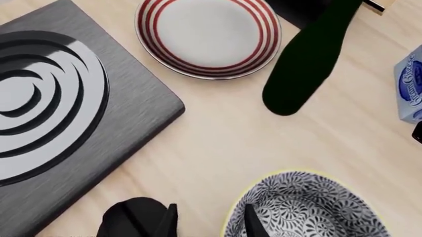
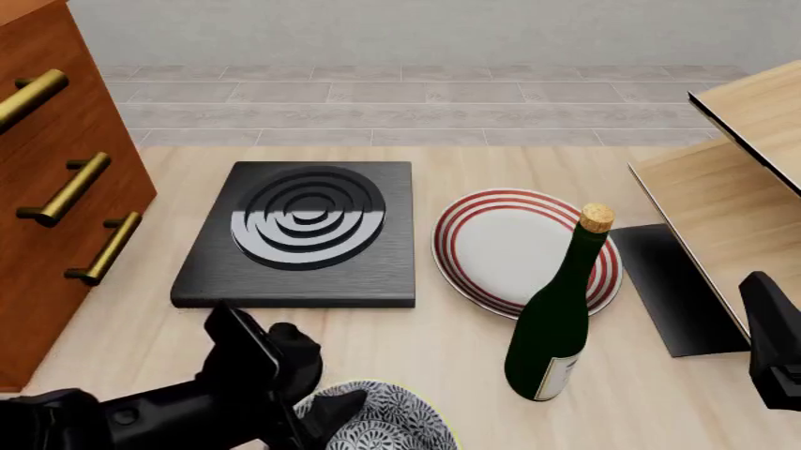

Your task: Put the bowl on the stove.

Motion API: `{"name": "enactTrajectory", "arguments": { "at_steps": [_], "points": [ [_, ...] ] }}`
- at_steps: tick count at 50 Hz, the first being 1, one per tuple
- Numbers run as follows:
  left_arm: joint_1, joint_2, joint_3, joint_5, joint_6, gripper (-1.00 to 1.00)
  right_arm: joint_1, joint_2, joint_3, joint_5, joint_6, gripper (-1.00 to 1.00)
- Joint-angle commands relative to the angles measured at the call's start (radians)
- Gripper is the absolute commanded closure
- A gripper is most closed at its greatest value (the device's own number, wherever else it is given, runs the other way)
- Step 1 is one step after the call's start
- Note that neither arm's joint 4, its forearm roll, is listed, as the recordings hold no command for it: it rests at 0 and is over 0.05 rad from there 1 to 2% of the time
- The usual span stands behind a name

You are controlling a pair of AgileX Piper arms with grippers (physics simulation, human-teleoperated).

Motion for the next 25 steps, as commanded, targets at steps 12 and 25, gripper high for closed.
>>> {"name": "enactTrajectory", "arguments": {
  "at_steps": [12, 25],
  "points": [
    [-0.025, 0.139, -0.049, -0.014, -0.027, -1.00, 0.000, 0.000, 0.000, 0.000, 0.000, -1.00],
    [-0.029, 0.206, -0.063, -0.044, -0.008, -1.00, 0.000, 0.000, 0.000, 0.000, 0.000, -1.00]
  ]
}}
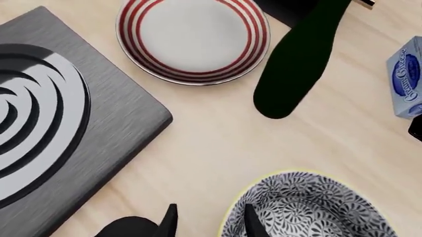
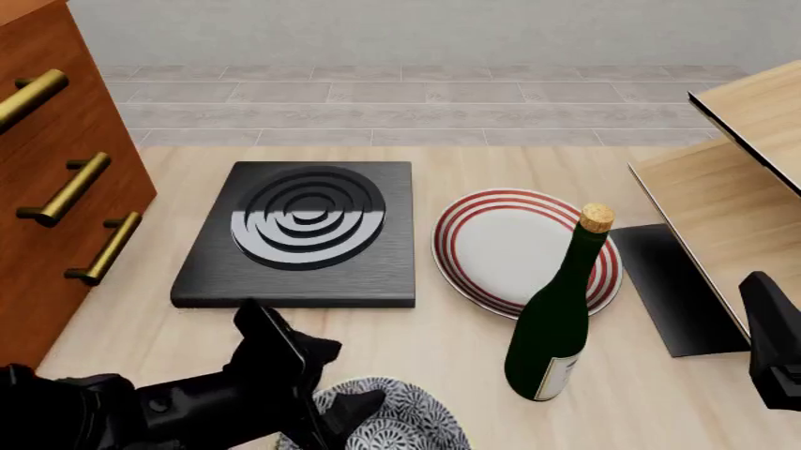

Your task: Put the bowl on the stove.

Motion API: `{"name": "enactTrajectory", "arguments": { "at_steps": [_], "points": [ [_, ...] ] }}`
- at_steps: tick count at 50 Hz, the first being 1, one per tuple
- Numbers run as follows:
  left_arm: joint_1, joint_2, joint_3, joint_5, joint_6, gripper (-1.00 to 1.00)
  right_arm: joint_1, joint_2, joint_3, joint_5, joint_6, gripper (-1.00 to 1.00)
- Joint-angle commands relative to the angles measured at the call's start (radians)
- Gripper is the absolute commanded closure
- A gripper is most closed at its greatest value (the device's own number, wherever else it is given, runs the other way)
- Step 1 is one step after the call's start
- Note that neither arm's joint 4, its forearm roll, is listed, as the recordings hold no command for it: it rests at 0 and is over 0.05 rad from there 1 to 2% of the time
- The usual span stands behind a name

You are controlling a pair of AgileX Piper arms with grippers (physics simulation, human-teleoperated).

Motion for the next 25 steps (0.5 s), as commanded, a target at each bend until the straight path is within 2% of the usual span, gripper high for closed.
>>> {"name": "enactTrajectory", "arguments": {
  "at_steps": [1, 4, 5, 6, 7, 11, 17, 19, 21, 23, 25],
  "points": [
    [-0.040, 0.105, -0.004, -0.009, 0.027, -1.00, 0.000, 0.000, 0.000, 0.000, 0.000, -1.00],
    [-0.043, 0.105, -0.010, -0.002, 0.028, -1.00, 0.000, 0.000, 0.000, 0.000, 0.000, -1.00],
    [-0.053, 0.112, -0.006, -0.032, 0.095, -1.00, 0.000, 0.000, 0.000, 0.000, 0.000, -1.00],
    [-0.053, 0.113, -0.006, -0.033, 0.095, -1.00, 0.000, 0.000, 0.000, 0.000, 0.000, -1.00],
    [-0.024, 0.062, 0.032, -0.056, 0.122, 1.00, 0.000, 0.000, 0.000, 0.000, 0.000, -1.00],
    [-0.053, 0.092, 0.008, -0.059, 0.141, 1.00, 0.000, 0.000, 0.000, 0.000, 0.000, -1.00],
    [-0.022, 0.045, 0.024, -0.051, 0.149, 1.00, 0.000, 0.000, 0.000, 0.000, 0.000, -1.00],
    [-0.013, 0.017, 0.029, -0.040, 0.153, 1.00, 0.000, 0.000, 0.000, 0.000, 0.000, -1.00],
    [-0.009, -0.030, 0.032, -0.016, 0.127, 1.00, 0.000, 0.000, 0.000, 0.000, 0.000, -1.00],
    [0.008, -0.075, 0.061, -0.029, 0.138, 1.00, 0.000, 0.000, 0.000, 0.000, 0.000, -1.00],
    [0.014, -0.091, 0.076, -0.043, 0.117, 1.00, 0.000, 0.000, 0.000, 0.000, 0.000, -1.00]
  ]
}}
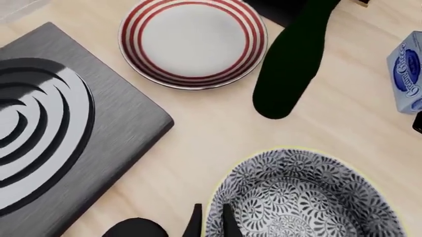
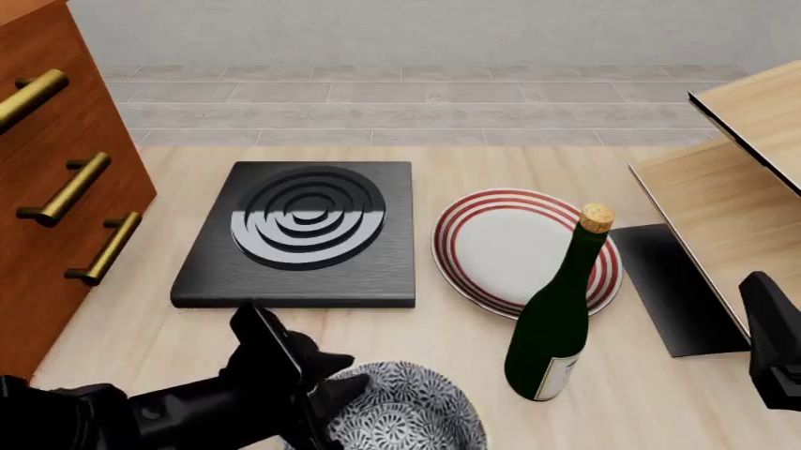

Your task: Put the bowl on the stove.

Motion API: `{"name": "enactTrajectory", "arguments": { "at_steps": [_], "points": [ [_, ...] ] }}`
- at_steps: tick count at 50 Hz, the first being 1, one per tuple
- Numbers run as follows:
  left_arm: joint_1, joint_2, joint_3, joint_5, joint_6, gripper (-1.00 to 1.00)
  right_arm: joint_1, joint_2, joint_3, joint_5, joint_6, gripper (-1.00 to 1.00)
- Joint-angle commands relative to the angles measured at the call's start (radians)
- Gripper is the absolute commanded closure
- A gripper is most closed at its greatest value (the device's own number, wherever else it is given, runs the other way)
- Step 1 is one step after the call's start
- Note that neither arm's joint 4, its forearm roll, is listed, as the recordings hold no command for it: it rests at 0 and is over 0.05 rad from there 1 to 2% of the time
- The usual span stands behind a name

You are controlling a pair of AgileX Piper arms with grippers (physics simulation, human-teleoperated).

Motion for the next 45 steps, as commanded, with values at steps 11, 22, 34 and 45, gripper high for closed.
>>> {"name": "enactTrajectory", "arguments": {
  "at_steps": [11, 22, 34, 45],
  "points": [
    [0.085, -0.504, 0.082, 0.225, -0.041, 1.00, 0.000, 0.000, 0.000, 0.000, 0.000, -1.00],
    [0.153, -0.855, 0.005, 0.530, -0.058, 1.00, 0.000, 0.000, 0.000, 0.000, 0.000, -1.00],
    [0.301, -0.836, -0.067, 0.514, -0.210, 1.00, 0.000, 0.000, 0.000, 0.000, 0.000, -1.00],
    [0.402, -0.735, -0.097, 0.422, -0.326, 1.00, 0.000, 0.000, 0.000, 0.000, 0.000, -1.00]
  ]
}}
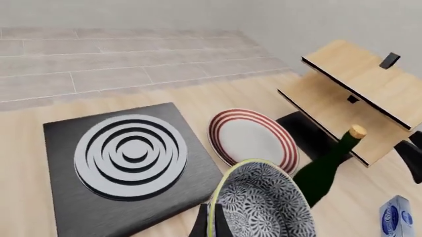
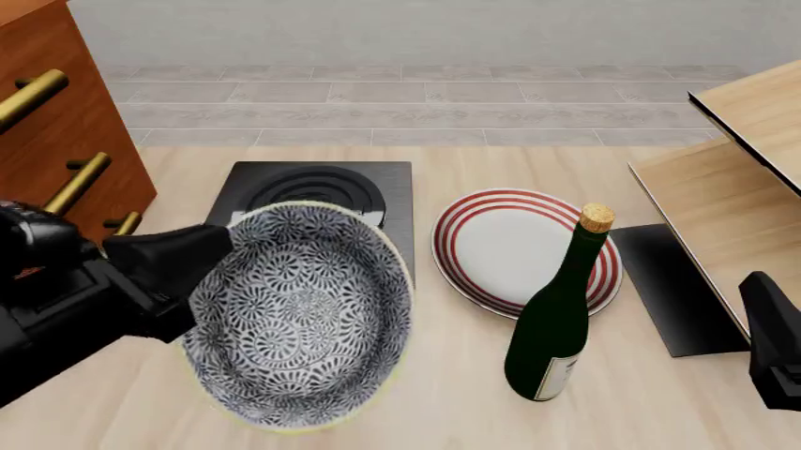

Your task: Put the bowl on the stove.

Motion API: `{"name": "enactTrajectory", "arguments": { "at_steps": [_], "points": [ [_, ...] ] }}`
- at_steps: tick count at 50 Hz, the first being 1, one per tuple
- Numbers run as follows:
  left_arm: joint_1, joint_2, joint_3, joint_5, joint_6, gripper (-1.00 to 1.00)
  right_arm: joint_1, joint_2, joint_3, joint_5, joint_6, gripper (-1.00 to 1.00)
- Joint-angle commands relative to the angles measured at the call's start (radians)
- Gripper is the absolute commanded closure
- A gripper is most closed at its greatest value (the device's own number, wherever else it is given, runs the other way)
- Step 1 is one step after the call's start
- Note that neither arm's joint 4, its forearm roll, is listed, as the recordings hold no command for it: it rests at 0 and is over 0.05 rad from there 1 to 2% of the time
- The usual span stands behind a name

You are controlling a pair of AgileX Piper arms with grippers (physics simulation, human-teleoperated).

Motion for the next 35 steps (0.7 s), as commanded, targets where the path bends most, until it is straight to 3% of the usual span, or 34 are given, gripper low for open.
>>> {"name": "enactTrajectory", "arguments": {
  "at_steps": [1, 7, 14, 25, 35],
  "points": [
    [0.123, 0.065, -0.043, -0.067, -0.134, 1.00, 0.000, 0.000, 0.000, 0.000, 0.000, -1.00],
    [0.188, 0.158, -0.060, -0.142, -0.191, 1.00, 0.000, 0.000, 0.000, 0.000, 0.000, -1.00],
    [0.235, 0.288, -0.105, -0.248, -0.316, 1.00, 0.000, 0.000, 0.000, 0.000, 0.000, -1.00],
    [0.207, 0.318, -0.174, -0.251, -0.392, 1.00, 0.000, 0.000, 0.000, 0.000, 0.000, -1.00],
    [0.253, 0.421, -0.193, -0.329, -0.475, 1.00, 0.000, 0.000, 0.000, 0.000, 0.000, -1.00]
  ]
}}
